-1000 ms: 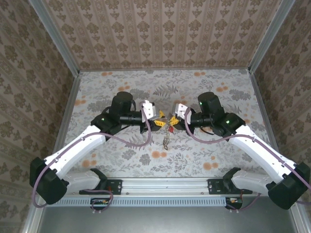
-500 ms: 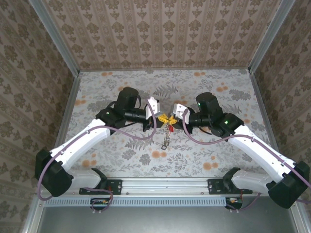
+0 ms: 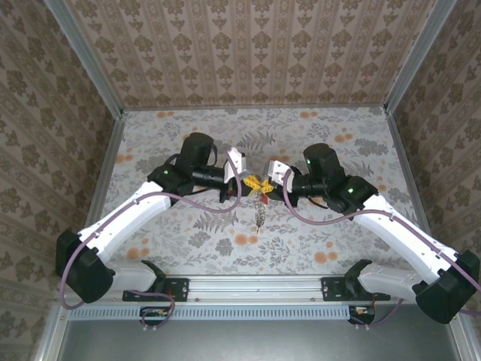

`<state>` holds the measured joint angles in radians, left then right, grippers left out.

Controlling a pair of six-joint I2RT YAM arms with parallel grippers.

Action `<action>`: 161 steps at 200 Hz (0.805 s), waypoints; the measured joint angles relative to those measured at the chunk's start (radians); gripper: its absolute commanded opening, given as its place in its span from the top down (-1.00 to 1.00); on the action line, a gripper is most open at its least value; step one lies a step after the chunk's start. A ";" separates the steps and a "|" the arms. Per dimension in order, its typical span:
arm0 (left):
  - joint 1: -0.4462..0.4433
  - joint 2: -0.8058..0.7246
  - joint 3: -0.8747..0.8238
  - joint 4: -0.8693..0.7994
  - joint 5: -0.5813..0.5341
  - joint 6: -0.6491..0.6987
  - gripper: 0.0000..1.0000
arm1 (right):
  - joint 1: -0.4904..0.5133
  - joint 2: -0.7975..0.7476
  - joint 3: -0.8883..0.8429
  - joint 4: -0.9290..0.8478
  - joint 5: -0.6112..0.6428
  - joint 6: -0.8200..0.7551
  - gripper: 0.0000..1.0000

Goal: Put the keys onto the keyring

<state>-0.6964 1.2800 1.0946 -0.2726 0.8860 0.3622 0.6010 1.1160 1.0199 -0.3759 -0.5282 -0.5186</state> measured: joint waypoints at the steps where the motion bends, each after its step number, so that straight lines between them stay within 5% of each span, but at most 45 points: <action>1: 0.001 -0.001 -0.002 0.003 0.002 -0.002 1.00 | 0.000 0.000 0.000 0.003 0.000 0.000 0.74; 95: 0.038 -0.056 -0.128 0.283 0.087 -0.166 1.00 | -0.008 0.011 -0.029 0.129 -0.092 0.134 0.57; 114: 0.038 -0.063 -0.150 0.328 0.088 -0.185 1.00 | -0.008 0.012 -0.029 0.134 -0.095 0.150 1.00; 140: 0.044 -0.072 -0.159 0.336 0.097 -0.190 1.00 | -0.011 0.012 -0.029 0.135 -0.101 0.155 1.00; 161: 0.060 -0.094 -0.142 0.224 0.105 -0.141 0.38 | -0.004 0.014 -0.023 0.109 -0.104 0.139 1.00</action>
<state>-0.6369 1.1862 0.9527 -0.0483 0.9909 0.2211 0.5972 1.1297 0.9970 -0.2672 -0.6319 -0.3794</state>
